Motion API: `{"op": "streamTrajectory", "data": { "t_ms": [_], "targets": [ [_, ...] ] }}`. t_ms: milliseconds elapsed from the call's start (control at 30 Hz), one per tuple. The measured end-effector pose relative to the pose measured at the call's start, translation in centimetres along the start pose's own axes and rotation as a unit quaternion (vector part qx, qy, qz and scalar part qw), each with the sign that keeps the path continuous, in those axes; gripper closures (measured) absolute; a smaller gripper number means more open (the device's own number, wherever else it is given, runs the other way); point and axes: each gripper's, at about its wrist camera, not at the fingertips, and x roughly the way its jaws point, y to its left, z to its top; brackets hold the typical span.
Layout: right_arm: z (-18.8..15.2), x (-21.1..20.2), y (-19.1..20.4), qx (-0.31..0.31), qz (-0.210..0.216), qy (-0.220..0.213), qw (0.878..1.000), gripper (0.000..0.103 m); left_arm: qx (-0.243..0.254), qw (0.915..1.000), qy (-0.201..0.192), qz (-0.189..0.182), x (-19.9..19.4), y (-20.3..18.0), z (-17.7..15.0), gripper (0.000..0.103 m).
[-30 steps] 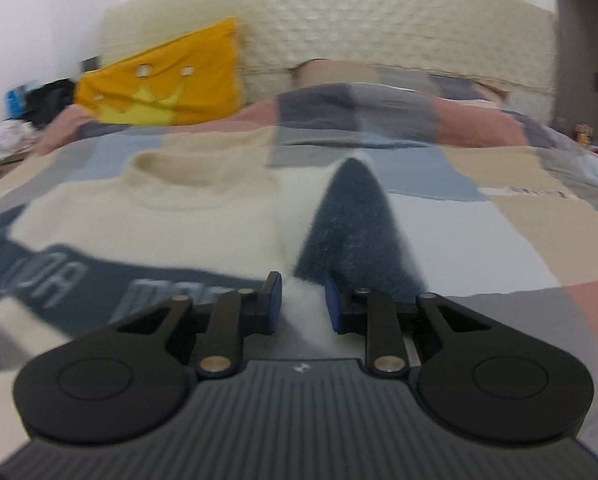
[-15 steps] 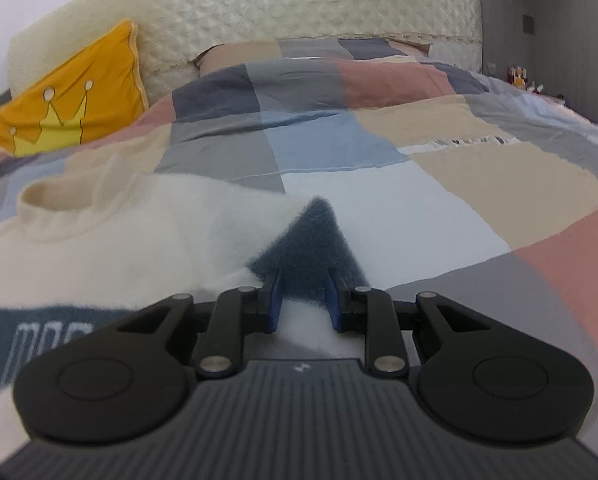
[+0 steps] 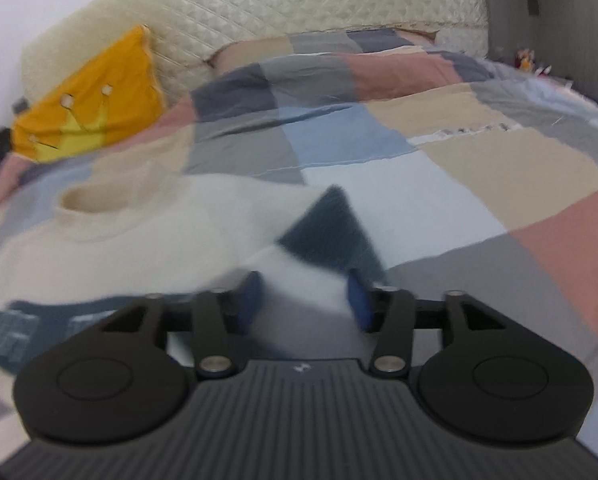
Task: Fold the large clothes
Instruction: 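Carry the sleeve across the sweater body with the right tool and lay it down, then open the right tool and withdraw it from the folded sleeve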
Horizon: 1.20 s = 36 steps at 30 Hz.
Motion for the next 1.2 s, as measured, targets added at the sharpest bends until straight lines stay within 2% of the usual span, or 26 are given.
{"op": "streamTrajectory", "data": {
  "t_ms": [167, 367, 500, 633, 833, 967, 1200],
  "targets": [
    [0.0, -3.7, 1.0, -0.011, 0.038, 0.007, 0.999, 0.045, 0.012, 0.9997, -0.019, -0.010, -1.6, -0.5, 0.1, 0.038],
    [-0.7, -9.0, 2.6, -0.011, 0.059, 0.011, 0.998, 0.045, 0.032, 0.9982, -0.051, -0.006, -4.3, -0.9, -0.2, 0.038],
    [-2.2, -13.5, 3.1, -0.005, 0.088, 0.005, 0.996, 0.045, 0.045, 0.9967, -0.066, -0.009, -6.0, -1.2, -0.5, 0.038],
    [-3.9, -17.6, 3.6, -0.008, 0.102, -0.002, 0.995, 0.045, 0.041, 0.9944, -0.095, -0.021, -8.3, -1.3, -0.8, 0.038],
    [-6.8, -22.7, 4.0, -0.011, 0.119, -0.018, 0.993, 0.045, 0.053, 0.9913, -0.116, -0.033, -10.9, -1.7, -1.6, 0.038],
    [-8.3, -24.9, 4.2, -0.023, 0.124, -0.025, 0.992, 0.045, 0.062, 0.9904, -0.120, -0.029, -12.1, -1.5, -2.2, 0.038],
    [-9.8, -26.3, 5.3, -0.041, 0.136, -0.028, 0.990, 0.045, 0.018, 0.9931, -0.114, -0.019, -12.4, 1.1, -1.5, 0.037]
  ]
}}
